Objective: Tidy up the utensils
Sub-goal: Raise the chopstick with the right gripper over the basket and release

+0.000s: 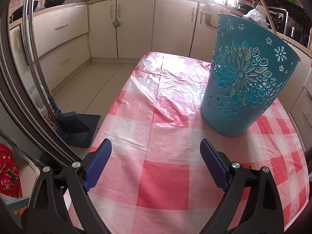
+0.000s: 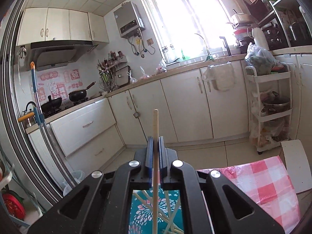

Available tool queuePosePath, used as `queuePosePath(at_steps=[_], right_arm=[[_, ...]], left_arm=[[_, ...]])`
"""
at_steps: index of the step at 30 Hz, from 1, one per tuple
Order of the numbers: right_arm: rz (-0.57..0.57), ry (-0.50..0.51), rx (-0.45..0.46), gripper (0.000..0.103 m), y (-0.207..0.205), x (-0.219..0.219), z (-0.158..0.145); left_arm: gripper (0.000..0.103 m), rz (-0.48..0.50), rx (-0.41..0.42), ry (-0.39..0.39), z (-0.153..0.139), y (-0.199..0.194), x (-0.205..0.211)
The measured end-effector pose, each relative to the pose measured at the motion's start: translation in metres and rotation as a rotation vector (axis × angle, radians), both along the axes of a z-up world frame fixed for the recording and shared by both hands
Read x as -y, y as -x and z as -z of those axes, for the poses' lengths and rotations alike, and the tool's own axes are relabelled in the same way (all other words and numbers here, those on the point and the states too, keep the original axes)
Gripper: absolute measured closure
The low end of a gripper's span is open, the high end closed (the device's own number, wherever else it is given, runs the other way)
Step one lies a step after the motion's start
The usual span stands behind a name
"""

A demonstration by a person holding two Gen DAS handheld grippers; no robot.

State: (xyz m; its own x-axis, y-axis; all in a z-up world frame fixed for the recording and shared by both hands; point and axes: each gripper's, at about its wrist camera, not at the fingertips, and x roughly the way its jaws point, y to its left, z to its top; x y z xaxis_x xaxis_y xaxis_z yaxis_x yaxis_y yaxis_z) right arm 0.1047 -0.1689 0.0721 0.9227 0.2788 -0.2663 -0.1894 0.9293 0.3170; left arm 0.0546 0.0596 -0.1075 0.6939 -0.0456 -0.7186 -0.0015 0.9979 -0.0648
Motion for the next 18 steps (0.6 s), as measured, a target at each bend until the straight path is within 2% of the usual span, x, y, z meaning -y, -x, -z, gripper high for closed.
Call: queuePosePath(at_steps=[11, 13, 18], right_arm=[[-0.063, 0.082, -0.073, 0.096, 0.019, -0.007, 0.022], [-0.081, 0.105, -0.080, 0.085, 0.025, -0.009, 0.023], [-0.070, 0.105, -0.059, 0.075, 0.053, 0.001, 0.015]], left_arm=[[0.015, -0.006, -0.010, -0.002, 0.002, -0.001, -0.002], [0.015, -0.011, -0.016, 0.003, 0.002, -0.002, -0.003], [0.015, -0.028, -0.022, 0.019, 0.003, -0.003, -0.007]])
